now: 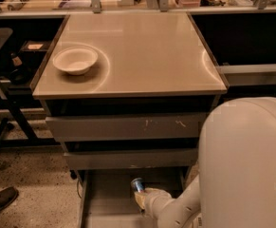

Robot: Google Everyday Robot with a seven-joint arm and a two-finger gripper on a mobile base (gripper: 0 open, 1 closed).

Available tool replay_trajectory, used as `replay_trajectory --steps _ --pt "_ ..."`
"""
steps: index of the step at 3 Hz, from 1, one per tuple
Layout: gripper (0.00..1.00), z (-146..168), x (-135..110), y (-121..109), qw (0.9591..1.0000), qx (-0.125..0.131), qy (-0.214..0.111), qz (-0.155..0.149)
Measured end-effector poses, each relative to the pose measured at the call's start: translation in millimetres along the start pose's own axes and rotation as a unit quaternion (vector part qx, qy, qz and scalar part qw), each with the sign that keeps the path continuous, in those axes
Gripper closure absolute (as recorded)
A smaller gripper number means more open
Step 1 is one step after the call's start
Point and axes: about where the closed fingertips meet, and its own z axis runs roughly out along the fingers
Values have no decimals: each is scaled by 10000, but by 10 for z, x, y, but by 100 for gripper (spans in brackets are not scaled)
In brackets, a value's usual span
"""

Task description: Pick redbull can from bottom drawer and place on counter

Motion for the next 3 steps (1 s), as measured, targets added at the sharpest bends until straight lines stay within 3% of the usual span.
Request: replay_trajectory --steps 1,3 --pt "100 -728 -363 -150 9991 184 -349 -130" --pt "100 -868 -496 -167 9989 217 -378 -187"
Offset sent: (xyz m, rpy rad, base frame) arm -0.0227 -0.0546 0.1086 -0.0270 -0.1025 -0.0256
